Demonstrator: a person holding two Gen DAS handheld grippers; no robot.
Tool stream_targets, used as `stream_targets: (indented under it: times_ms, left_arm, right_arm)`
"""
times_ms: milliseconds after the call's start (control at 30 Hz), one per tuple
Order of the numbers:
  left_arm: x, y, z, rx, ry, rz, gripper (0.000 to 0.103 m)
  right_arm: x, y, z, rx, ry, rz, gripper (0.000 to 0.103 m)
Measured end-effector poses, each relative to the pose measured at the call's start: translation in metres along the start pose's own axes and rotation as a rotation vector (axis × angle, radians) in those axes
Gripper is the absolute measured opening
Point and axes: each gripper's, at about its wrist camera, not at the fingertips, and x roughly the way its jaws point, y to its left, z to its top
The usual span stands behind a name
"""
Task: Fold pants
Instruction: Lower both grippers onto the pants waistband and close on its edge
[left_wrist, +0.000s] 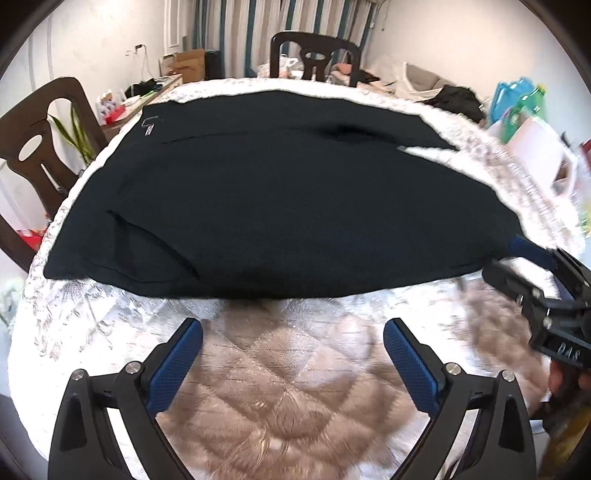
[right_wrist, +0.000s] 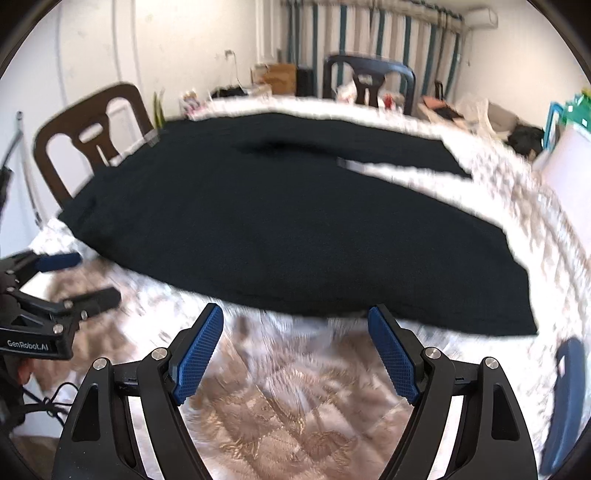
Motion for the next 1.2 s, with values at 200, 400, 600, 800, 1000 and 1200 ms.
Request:
stream_targets:
  times_ms: [200,400,600,800,1000,1200]
  left_arm:
    - [-0.050,0.005,0.042,0.083,-0.166,-0.011,0.099]
    - [-0.067,0.026,0.107,0.102,-0.295,0.048,0.099]
    - [-0.050,0.041,0.168,0.129,-0.337,0.080,0.097]
    - [-0.023,0.044,0.208,0.153,-0.334,0.049,0.096]
    - [0.034,0.045,0.230,0.215,-0.270,0.105,0.092]
    - [0.099,0.068,0.265,0.157,-0.184,0.080,0.091]
  right_arm:
    - [-0.035,-0.017,0.055,0.011,-0.176,0.079,0.081]
    - [-0.034,-0.040,0.118,-0.023,-0.301,0.051,0.081]
    - [-0.011,-0.064,0.180,-0.038,-0.338,0.075,0.081]
    - [0.019,-0.074,0.219,-0.115,-0.386,0.041,0.081]
    - [0.093,-0.090,0.236,-0.155,-0.286,0.031,0.081]
    - [0.184,-0.122,0.248,-0.074,-0.118,0.094,0.081]
